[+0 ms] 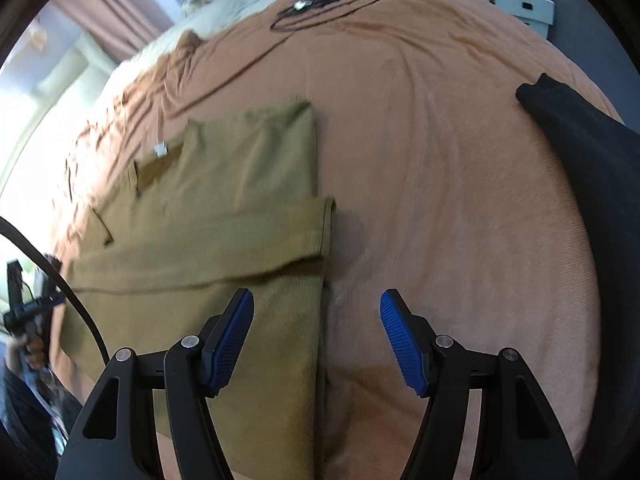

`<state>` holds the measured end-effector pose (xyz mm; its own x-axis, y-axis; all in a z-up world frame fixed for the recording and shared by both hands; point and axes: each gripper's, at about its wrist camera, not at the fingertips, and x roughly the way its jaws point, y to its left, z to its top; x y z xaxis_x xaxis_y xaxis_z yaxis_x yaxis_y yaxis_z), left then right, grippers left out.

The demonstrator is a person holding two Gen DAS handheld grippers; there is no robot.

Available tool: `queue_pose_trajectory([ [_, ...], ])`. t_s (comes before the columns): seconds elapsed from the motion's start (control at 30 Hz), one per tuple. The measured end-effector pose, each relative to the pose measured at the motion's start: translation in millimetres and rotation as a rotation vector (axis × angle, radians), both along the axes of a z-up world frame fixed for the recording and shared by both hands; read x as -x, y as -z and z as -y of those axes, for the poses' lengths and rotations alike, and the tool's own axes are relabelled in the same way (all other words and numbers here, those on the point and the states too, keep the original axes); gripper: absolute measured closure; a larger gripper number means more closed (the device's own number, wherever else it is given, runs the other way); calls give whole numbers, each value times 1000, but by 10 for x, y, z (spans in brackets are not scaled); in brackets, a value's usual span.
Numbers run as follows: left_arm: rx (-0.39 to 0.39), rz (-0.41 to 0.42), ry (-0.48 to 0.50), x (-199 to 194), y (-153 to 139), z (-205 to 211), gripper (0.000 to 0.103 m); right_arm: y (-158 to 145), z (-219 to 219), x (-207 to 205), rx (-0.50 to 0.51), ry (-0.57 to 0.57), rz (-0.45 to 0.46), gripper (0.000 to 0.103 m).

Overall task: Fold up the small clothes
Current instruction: 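Lower the hem onto the shirt and open both tools, then move both open tools to the side edge of the folded shirt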

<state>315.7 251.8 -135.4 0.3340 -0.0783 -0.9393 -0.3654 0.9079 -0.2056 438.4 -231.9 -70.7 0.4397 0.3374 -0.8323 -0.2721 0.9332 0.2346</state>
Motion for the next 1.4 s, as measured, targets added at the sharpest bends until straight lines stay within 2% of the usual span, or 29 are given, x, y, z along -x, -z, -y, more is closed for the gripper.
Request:
queue_pose_trajectory([
  [0.17,-51,-58,39,2,145,39,28,124,-140,-123,79,-13,-33,39],
  [0.33,-108,-91,71,-106,222,102,27,160,-295,-179,141,-28,-19,39],
  [0.63,-168,-82,64,-474,224,128,24,230,-433,-358,202,13,28,39],
  [0.93,-186,-63,29,-902,205,57,22,257,-495,-630,185,77,76,39],
  [1.17,-169,-58,-4,-1157,253,-61,21,285,-560,-898,163,96,86,39],
  [1.3,-115,-30,-74,-1273,250,-227,21,282,-514,-1005,112,135,84,39],
  [1.4,-27,-1,-167,-1276,278,-406,21,265,-428,-1060,35,189,75,39],
])
